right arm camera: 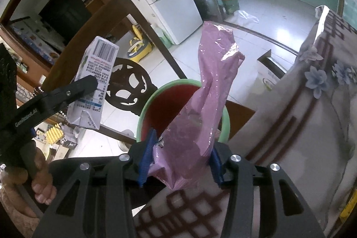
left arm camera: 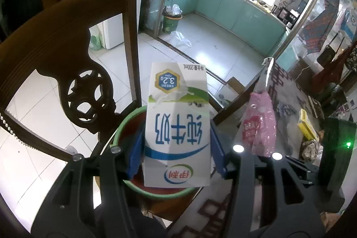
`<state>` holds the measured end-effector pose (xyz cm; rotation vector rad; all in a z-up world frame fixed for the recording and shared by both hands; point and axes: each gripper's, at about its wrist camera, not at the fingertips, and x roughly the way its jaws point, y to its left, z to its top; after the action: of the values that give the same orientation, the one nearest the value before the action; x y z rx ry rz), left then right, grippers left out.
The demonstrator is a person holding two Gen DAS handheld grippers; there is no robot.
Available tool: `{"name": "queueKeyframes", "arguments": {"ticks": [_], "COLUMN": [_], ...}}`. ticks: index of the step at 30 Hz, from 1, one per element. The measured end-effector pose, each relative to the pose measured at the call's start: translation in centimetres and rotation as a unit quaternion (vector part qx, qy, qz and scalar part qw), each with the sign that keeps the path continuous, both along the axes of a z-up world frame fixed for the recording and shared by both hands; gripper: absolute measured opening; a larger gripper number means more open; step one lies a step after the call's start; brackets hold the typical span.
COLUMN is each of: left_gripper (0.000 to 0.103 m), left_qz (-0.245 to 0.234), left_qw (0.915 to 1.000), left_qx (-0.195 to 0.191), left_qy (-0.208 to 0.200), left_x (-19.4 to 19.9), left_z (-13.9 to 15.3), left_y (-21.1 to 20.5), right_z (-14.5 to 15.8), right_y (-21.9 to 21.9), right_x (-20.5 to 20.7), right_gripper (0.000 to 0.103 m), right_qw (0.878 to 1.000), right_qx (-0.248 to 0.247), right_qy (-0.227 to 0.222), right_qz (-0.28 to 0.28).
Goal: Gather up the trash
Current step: 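Open both grippers to drop the carton and pink bag into the bucket, then move both tools back over the table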
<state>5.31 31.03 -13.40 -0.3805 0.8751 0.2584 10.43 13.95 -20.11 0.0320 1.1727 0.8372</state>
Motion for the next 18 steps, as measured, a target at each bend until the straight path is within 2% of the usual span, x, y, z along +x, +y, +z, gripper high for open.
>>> {"name": "queueKeyframes", "arguments": {"ticks": [1,2,3,5,8,13,18], "left_gripper": [0.057,0.071,0.080,0.080,0.080,0.080,0.080], "left_qz": [0.007,0.015,0.020,0.028,0.023,0.010,0.008], "left_qw": [1.0000,0.9999,0.9997,0.9993,0.9995,0.9998,0.9998], "left_qx": [0.002,0.000,-0.004,-0.009,-0.013,0.009,0.017], "left_qy": [0.000,-0.004,-0.010,-0.021,-0.016,-0.016,-0.009], "left_x": [0.0,0.0,-0.1,-0.2,0.0,-0.1,-0.7], "left_z": [0.0,0.0,0.1,0.3,0.2,0.4,0.3], "left_y": [0.1,0.4,0.6,0.9,0.7,-0.5,-1.4], "right_z": [0.1,0.1,0.2,0.4,0.9,2.6,4.7], "right_y": [-0.1,-0.3,-0.6,-1.0,-2.2,-5.3,-9.3], "right_x": [0.1,0.0,0.1,0.1,-0.1,-1.0,-2.6], "right_gripper": [0.073,0.074,0.074,0.074,0.074,0.074,0.079], "right_qw": [1.000,1.000,1.000,1.000,0.999,0.998,0.994], "right_qx": [0.004,0.008,0.013,0.014,0.014,0.015,0.017], "right_qy": [0.000,-0.002,-0.001,0.002,0.000,-0.016,-0.041], "right_qz": [-0.006,-0.012,-0.018,-0.025,-0.038,-0.065,-0.098]}}
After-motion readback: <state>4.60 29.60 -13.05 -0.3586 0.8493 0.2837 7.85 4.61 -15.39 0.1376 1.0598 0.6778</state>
